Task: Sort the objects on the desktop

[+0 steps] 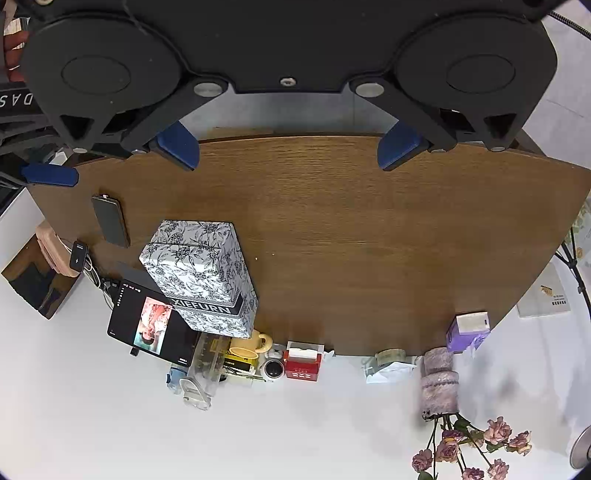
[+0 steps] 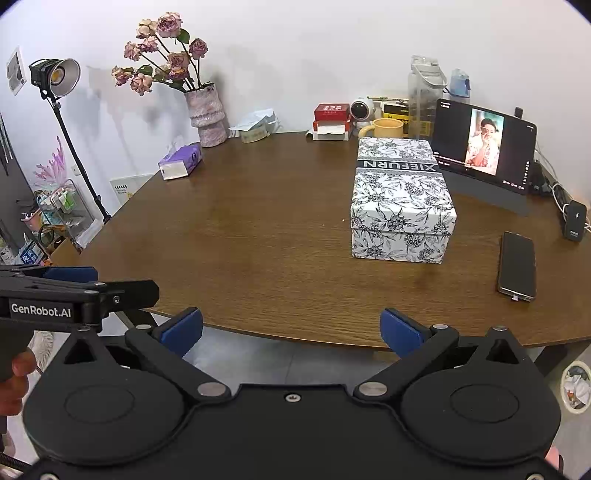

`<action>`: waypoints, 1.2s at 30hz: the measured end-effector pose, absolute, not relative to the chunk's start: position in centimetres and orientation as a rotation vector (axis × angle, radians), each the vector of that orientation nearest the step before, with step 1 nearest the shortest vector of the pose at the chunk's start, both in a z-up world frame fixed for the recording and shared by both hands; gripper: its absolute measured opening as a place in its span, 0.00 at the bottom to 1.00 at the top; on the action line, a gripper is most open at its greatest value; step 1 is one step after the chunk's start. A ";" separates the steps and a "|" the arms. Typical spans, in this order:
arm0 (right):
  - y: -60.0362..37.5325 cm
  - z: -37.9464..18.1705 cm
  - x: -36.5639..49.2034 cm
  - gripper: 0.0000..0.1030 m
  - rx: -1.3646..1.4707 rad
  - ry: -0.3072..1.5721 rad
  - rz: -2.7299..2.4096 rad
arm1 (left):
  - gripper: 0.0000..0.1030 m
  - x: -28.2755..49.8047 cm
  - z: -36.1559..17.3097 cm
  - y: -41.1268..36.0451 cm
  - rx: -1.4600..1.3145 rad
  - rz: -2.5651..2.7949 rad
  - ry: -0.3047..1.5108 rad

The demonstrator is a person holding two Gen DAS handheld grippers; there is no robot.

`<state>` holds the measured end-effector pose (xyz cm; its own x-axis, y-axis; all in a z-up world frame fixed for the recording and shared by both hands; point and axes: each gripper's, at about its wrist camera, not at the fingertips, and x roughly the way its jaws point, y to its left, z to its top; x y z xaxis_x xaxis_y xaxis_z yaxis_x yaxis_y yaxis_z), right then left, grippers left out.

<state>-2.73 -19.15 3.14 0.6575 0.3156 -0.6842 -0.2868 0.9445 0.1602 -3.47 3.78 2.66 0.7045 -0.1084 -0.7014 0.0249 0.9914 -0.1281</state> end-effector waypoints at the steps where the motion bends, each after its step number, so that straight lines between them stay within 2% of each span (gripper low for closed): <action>1: -19.1 3.1 -2.7 1.00 0.039 0.783 0.341 | 1.00 -3.4 2.7 3.8 -0.111 -0.074 0.786; 36: -18.7 2.8 -2.6 1.00 0.032 0.788 0.335 | 1.00 -3.3 2.3 3.8 -0.110 -0.088 0.777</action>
<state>-2.59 -18.73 2.77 0.6555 0.3072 -0.6899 -0.2836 0.9468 0.1522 -3.34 3.80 2.33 0.7100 -0.1201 -0.6939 0.0388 0.9905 -0.1317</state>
